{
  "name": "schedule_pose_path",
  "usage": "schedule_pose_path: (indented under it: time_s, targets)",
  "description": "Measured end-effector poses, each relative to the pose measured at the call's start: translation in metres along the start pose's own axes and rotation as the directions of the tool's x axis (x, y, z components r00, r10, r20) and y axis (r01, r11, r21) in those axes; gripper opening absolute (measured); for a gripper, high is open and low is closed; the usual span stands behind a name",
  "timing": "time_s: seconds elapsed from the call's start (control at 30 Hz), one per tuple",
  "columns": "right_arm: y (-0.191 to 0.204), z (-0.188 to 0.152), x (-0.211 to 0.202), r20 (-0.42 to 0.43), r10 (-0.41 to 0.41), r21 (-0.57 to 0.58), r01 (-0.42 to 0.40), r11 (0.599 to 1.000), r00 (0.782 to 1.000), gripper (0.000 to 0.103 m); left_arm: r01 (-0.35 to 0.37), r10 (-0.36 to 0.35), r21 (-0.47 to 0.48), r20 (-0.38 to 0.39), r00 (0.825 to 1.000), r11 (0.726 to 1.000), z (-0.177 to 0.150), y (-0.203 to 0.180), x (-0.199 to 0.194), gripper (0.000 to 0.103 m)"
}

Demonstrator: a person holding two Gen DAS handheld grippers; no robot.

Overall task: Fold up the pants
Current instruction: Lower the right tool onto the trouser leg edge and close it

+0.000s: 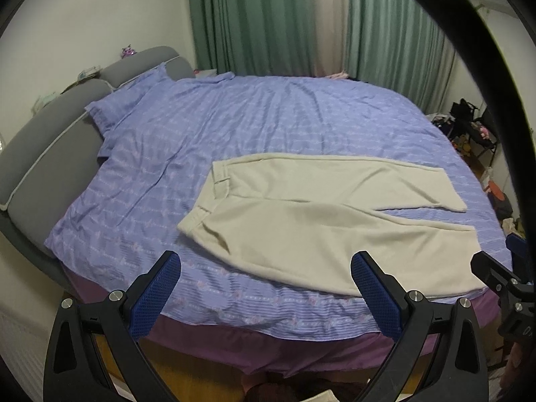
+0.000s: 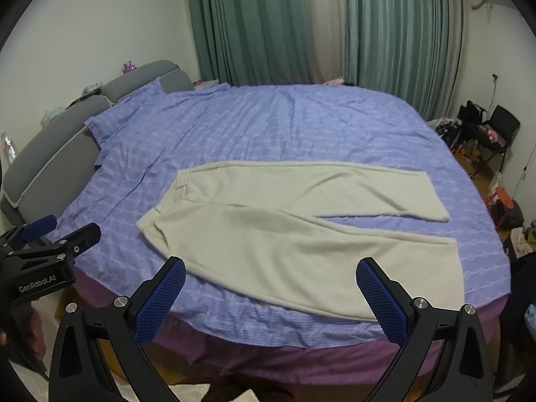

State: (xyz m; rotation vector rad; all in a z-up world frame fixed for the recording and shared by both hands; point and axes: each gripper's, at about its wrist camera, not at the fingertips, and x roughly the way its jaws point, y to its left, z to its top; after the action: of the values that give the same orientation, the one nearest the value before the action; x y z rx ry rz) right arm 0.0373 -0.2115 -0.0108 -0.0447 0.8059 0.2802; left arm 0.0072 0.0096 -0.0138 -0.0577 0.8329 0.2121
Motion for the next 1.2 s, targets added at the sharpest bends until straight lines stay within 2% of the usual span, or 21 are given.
schedule_pose_path:
  time_s: [0.2,0.3,0.4,0.47,0.67,0.87,1.07,1.2]
  targets:
    - [0.01,-0.007,0.046,-0.092,0.037,0.084,-0.029,0.996,0.995,0.103,-0.039,0.04,0.052,-0.025,0.999,0.998,-0.004,0.021,0.036,0.103]
    - [0.024,-0.011,0.077,-0.144,0.025,0.126,-0.006,0.992,0.989,0.103,-0.037,0.042,0.107,-0.04,0.998,0.994,-0.004,0.038,0.064,0.103]
    - [0.04,-0.017,0.11,-0.199,-0.001,0.185,0.039,0.982,0.98,0.103,-0.009,0.022,0.153,-0.081,0.997,0.988,-0.005,0.053,0.095,0.103]
    - [0.05,-0.024,0.129,-0.226,-0.012,0.217,0.062,0.974,0.974,0.103,0.041,-0.021,0.162,-0.126,0.992,0.986,-0.009,0.065,0.121,0.103]
    - [0.072,-0.055,0.192,-0.316,-0.03,0.275,0.122,0.954,0.948,0.102,0.071,-0.035,0.134,-0.254,0.967,0.988,-0.026,0.093,0.197,0.103]
    - [0.07,-0.077,0.24,-0.357,-0.026,0.34,0.156,0.927,0.934,0.102,0.086,-0.061,0.074,-0.29,0.955,0.994,-0.038,0.101,0.261,0.103]
    - [0.066,-0.098,0.287,-0.381,-0.024,0.393,0.185,0.901,0.924,0.098,0.087,-0.062,0.063,-0.325,0.944,0.994,-0.052,0.098,0.313,0.103]
    - [0.056,-0.114,0.309,-0.388,0.009,0.469,0.189,0.863,0.922,0.096,0.098,-0.07,0.064,-0.342,0.937,0.993,-0.055,0.095,0.339,0.103]
